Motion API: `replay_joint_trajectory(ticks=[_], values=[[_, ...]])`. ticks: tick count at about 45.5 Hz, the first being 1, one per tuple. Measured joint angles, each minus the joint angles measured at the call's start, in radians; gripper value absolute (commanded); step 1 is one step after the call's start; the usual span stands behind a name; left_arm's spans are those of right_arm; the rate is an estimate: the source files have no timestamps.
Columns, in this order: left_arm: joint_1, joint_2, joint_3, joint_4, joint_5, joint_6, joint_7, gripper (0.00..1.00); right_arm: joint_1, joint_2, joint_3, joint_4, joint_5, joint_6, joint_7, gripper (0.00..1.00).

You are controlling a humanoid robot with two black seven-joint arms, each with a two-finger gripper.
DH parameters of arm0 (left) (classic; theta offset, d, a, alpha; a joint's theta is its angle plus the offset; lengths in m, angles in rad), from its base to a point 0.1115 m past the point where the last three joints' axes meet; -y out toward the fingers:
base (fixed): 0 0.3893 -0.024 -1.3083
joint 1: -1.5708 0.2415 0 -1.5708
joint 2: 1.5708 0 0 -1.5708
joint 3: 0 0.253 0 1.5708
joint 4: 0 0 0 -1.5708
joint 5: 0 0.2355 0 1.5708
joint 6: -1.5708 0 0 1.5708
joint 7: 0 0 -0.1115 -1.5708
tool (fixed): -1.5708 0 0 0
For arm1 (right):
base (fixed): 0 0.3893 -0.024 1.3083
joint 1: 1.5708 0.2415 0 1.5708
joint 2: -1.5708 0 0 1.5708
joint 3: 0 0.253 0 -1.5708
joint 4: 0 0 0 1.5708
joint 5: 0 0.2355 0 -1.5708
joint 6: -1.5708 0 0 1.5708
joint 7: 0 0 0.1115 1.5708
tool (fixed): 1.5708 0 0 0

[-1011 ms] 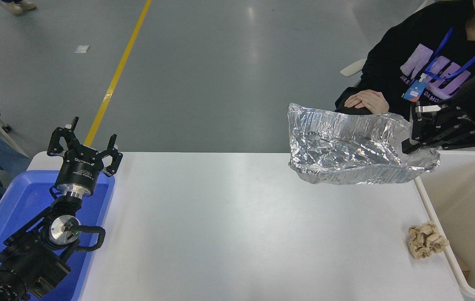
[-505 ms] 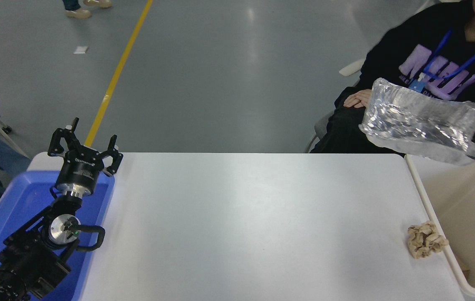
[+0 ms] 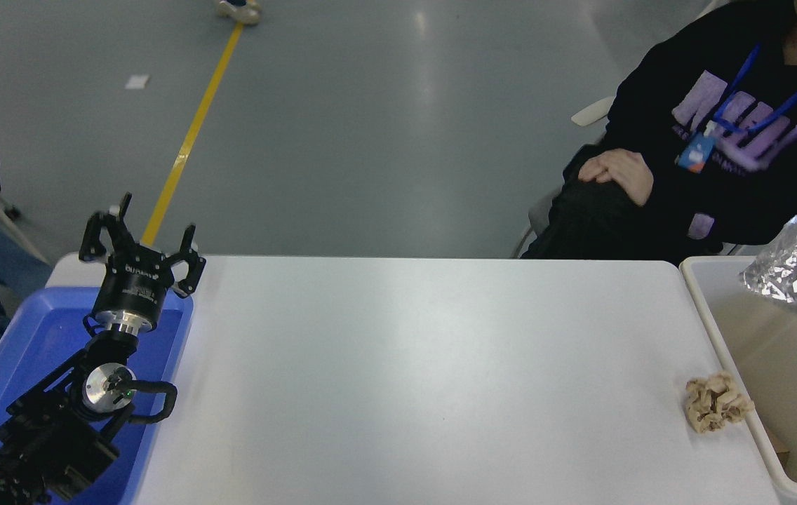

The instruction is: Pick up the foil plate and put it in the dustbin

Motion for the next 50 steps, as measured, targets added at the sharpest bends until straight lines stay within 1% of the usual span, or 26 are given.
replay_joint_trajectory(ticks=[7, 19, 30, 35, 50], values=[[0.000, 0.000, 0.000, 0.000, 0.000, 0.000, -0.001, 0.98, -0.230, 0.023, 0.206, -0.155, -0.002, -0.048, -0.006, 0.00], [0.000, 0.000, 0.000, 0.000, 0.000, 0.000, -0.001, 0.98, -0.437, 0.094, 0.368, -0.390, -0.074, -0.080, -0.040, 0.00], [0.000, 0.000, -0.001, 0.000, 0.000, 0.000, -0.001, 0.98, -0.536, 0.176, 0.418, -0.561, -0.108, -0.084, -0.056, 0.00], [0.000, 0.000, -0.001, 0.001, 0.000, 0.000, -0.002, 0.98, -0.561, 0.208, 0.426, -0.623, -0.115, -0.084, -0.071, 0.00], [0.000, -0.001, -0.001, 0.001, 0.000, 0.000, -0.004, 0.98, -0.588, 0.243, 0.437, -0.696, -0.123, -0.084, -0.106, 0.00]])
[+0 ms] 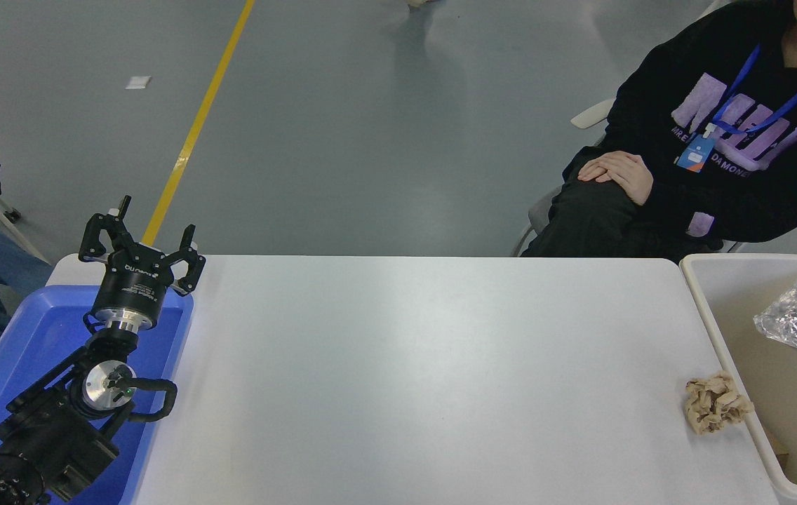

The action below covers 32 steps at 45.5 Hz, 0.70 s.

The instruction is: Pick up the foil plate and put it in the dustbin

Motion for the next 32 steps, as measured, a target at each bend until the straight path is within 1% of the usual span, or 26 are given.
replay_joint_trajectory(ticks=[6, 7, 10, 11, 12, 13, 14, 16, 17, 22, 26, 32], values=[[0.000, 0.000, 0.000, 0.000, 0.000, 0.000, 0.000, 0.98, -0.003, 0.004, 0.002, -0.003, -0.001, 0.002, -0.004, 0.00], [0.000, 0.000, 0.000, 0.000, 0.000, 0.000, 0.000, 0.98, -0.003, 0.005, 0.002, -0.003, -0.001, 0.002, -0.005, 0.03], [0.000, 0.000, 0.000, 0.000, 0.000, 0.000, 0.000, 0.98, -0.004, 0.006, 0.003, -0.005, -0.002, 0.002, -0.006, 0.29], [0.000, 0.000, 0.000, 0.000, 0.000, 0.000, 0.000, 0.98, -0.004, 0.007, 0.003, -0.006, -0.002, 0.002, -0.007, 0.37], [0.000, 0.000, 0.000, 0.000, 0.000, 0.000, 0.000, 0.98, -0.004, 0.007, 0.003, -0.006, -0.002, 0.001, -0.007, 0.41], [0.000, 0.000, 0.000, 0.000, 0.000, 0.000, 0.000, 0.98, -0.003, 0.007, 0.003, -0.008, -0.002, -0.002, -0.008, 0.43], [0.000, 0.000, 0.000, 0.000, 0.000, 0.000, 0.000, 0.98, -0.002, 0.007, 0.003, -0.008, -0.002, -0.003, -0.008, 0.47], [0.000, 0.000, 0.000, 0.000, 0.000, 0.000, 0.000, 0.98, -0.001, 0.008, 0.003, -0.009, -0.002, -0.007, -0.008, 0.61], [0.000, 0.000, 0.000, 0.000, 0.000, 0.000, 0.000, 0.98, 0.000, 0.008, 0.003, -0.009, -0.002, -0.011, -0.009, 0.63], [0.000, 0.000, 0.000, 0.000, 0.000, 0.000, 0.000, 0.98, 0.002, 0.009, 0.004, -0.010, -0.002, -0.020, -0.009, 0.63], [0.000, 0.000, 0.000, 0.000, 0.000, 0.000, 0.000, 0.98, 0.004, 0.009, 0.004, -0.010, -0.001, -0.024, -0.009, 0.66], [0.000, 0.000, 0.000, 0.000, 0.000, 0.000, 0.001, 0.98, 0.006, 0.009, 0.005, -0.004, -0.001, -0.028, -0.009, 0.67]])
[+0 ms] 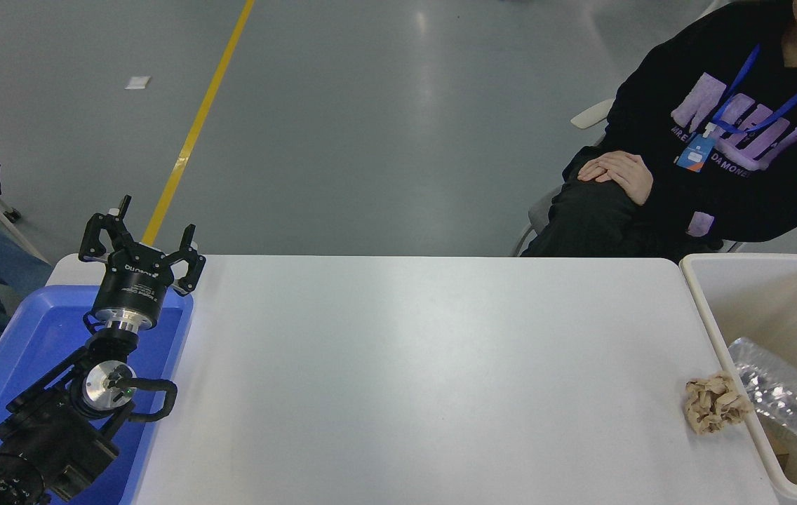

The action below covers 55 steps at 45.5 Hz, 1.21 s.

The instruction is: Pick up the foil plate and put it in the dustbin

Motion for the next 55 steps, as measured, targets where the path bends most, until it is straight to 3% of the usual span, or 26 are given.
replay_joint_trajectory(ticks=[14, 16, 18, 19, 29, 42, 55], values=[[0.000, 0.000, 0.000, 0.000, 0.000, 0.000, 0.000, 0.98, 0.088, -0.045, -0.005, 0.147, -0.001, -0.002, 0.000, 0.70], [0.000, 0.000, 0.000, 0.000, 0.000, 0.000, 0.000, 0.98, 0.120, -0.066, -0.008, 0.199, -0.008, -0.001, 0.000, 0.79], [0.000, 0.000, 0.000, 0.000, 0.000, 0.000, 0.000, 0.98, 0.152, -0.085, -0.013, 0.246, -0.016, 0.000, 0.000, 0.99], [0.000, 0.000, 0.000, 0.000, 0.000, 0.000, 0.000, 0.98, 0.178, -0.102, -0.020, 0.284, -0.025, 0.001, 0.000, 1.00], [-0.001, 0.000, 0.001, 0.000, 0.000, 0.000, 0.000, 0.98, 0.412, -0.199, -0.142, 0.580, -0.075, 0.011, 0.001, 1.00], [-0.002, 0.000, 0.003, 0.000, 0.000, 0.000, 0.002, 0.98, 0.773, -0.212, -0.409, 0.920, -0.104, 0.088, 0.002, 1.00], [-0.002, 0.000, 0.003, 0.000, 0.000, 0.000, 0.002, 0.98, 1.118, -0.155, -0.570, 1.109, -0.154, 0.467, 0.001, 1.00]])
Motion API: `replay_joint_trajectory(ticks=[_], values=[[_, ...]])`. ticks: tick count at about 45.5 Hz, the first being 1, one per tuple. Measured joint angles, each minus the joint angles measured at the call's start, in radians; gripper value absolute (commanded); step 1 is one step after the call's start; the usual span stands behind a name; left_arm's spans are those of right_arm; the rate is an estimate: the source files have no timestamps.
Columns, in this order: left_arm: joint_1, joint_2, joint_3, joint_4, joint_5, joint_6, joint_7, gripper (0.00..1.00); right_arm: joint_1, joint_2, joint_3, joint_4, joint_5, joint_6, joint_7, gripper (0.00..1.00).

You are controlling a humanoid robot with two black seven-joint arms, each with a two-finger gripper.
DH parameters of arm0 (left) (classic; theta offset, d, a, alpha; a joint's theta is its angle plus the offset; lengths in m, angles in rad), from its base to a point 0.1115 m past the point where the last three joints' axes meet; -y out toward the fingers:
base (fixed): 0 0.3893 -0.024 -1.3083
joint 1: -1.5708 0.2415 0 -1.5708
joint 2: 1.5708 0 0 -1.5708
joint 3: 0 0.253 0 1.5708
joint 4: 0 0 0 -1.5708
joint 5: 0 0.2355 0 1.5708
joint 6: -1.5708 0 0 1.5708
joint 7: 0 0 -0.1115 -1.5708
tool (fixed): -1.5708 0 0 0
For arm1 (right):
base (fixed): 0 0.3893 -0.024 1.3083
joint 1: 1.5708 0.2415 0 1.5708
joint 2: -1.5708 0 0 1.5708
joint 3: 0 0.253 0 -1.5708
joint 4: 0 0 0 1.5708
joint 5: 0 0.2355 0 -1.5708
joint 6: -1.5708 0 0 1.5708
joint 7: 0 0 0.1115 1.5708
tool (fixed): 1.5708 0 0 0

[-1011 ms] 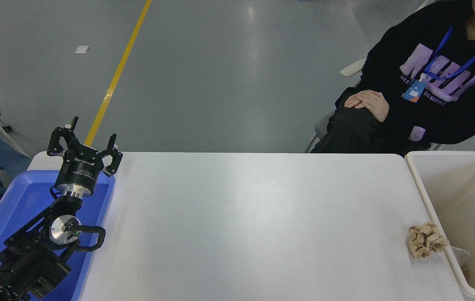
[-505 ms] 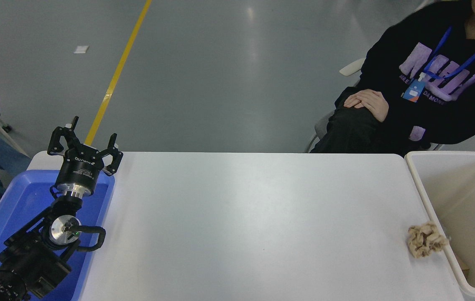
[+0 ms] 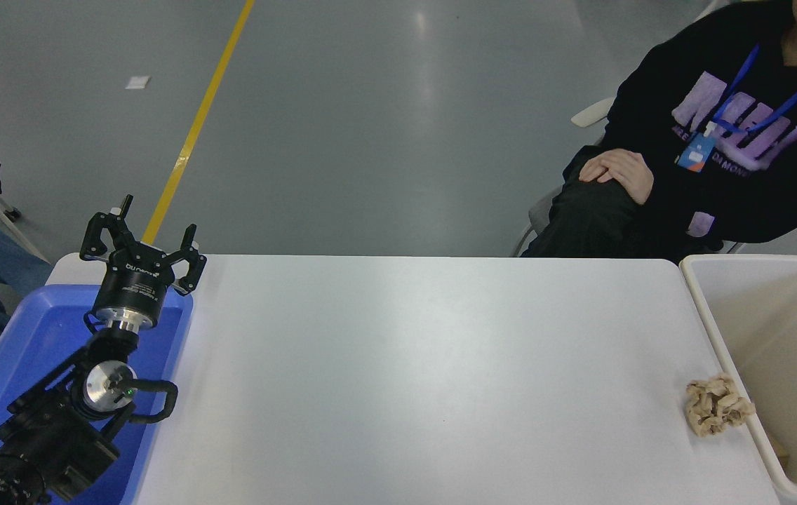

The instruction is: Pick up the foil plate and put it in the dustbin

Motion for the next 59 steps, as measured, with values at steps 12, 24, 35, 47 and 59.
replay_joint_trajectory(ticks=[12, 24, 35, 47, 59], values=[[0.002, 0.001, 0.000, 0.000, 0.000, 0.000, 0.000, 0.98, 0.291, 0.119, -0.027, 0.070, -0.067, 0.332, -0.001, 1.00], [0.002, 0.001, -0.002, 0.000, 0.000, 0.000, -0.001, 0.98, 0.492, 0.232, 0.023, 0.165, -0.095, 0.430, 0.000, 1.00], [0.002, 0.001, -0.003, 0.000, -0.001, 0.000, -0.001, 0.98, 0.582, 0.343, 0.056, 0.213, -0.106, 0.456, 0.000, 1.00], [0.000, 0.001, 0.000, 0.000, 0.000, 0.000, 0.000, 0.98, 0.634, 0.388, 0.068, 0.224, -0.098, 0.465, 0.000, 1.00], [0.000, 0.001, 0.000, 0.000, 0.001, 0.000, 0.001, 0.98, 0.648, 0.402, 0.065, 0.227, -0.096, 0.468, -0.001, 1.00]])
